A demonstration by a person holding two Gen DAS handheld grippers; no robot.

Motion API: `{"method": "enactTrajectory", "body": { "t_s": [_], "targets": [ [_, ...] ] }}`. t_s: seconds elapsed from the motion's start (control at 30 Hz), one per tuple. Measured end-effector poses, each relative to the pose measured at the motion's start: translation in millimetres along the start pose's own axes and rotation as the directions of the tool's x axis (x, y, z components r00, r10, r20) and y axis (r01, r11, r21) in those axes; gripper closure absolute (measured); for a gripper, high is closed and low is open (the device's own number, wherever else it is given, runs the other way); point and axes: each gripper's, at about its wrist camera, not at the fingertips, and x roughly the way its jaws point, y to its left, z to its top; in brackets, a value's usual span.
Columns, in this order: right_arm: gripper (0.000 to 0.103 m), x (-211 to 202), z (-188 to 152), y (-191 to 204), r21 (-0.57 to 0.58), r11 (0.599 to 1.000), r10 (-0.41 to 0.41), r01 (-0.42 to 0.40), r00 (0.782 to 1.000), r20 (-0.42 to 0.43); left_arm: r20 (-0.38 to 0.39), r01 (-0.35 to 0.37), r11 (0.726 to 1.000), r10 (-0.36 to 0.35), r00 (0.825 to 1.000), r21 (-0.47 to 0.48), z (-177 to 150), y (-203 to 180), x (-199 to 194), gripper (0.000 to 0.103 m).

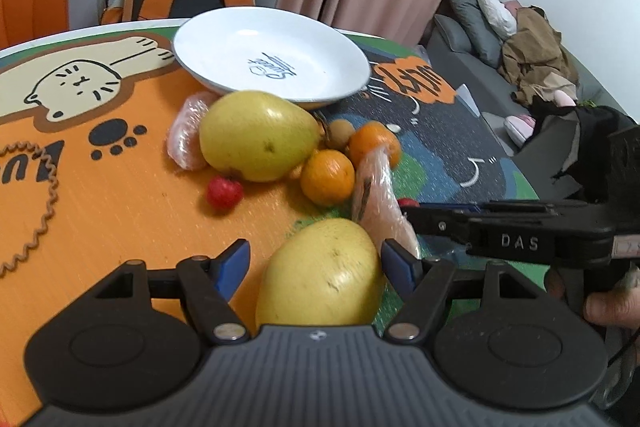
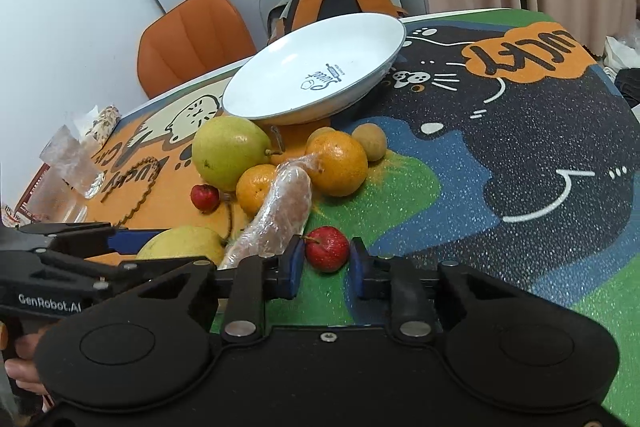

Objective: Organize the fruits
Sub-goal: 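Close the right gripper on the red jujube while the left gripper grasps the yellow pear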

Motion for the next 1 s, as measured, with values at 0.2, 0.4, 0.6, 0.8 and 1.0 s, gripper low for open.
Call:
{"method": "enactTrajectory", "body": {
  "t_s": [0.2, 0.4, 0.6, 0.8, 1.0],
  "targets": [
    [0.081, -2, -7, 4, -0.004, 1.000, 0.002, -0.002, 1.000, 0.001, -0.003, 0.012, 1.000, -0.012, 1.000, 0.015, -11, -3, -4, 0.034],
    [0.081, -9, -13, 10, -0.015, 1.000, 0.005, -0.005, 1.000, 0.013, 0.026, -0.022, 1.000, 0.022, 0.999, -0.011, -16, -1, -9, 0.035],
    [0.081, -16, -11, 14, -0.020, 1.000, 0.011, -0.010, 0.999, 0.034, 0.063, -0.070, 0.997, 0.072, 0.995, -0.037, -16, 7, -21, 0.035],
    [0.081, -21, -5, 15, -0.028, 1.000, 0.012, -0.010, 0.998, 0.055, 0.098, -0.094, 0.995, 0.098, 0.990, -0.042, -6, 12, -33, 0.035],
    [0.081, -26, 6, 15, -0.030, 1.000, 0.009, -0.006, 0.997, 0.081, 0.121, -0.110, 0.993, 0.115, 0.986, -0.044, 2, 15, -39, 0.035]
  ]
}}
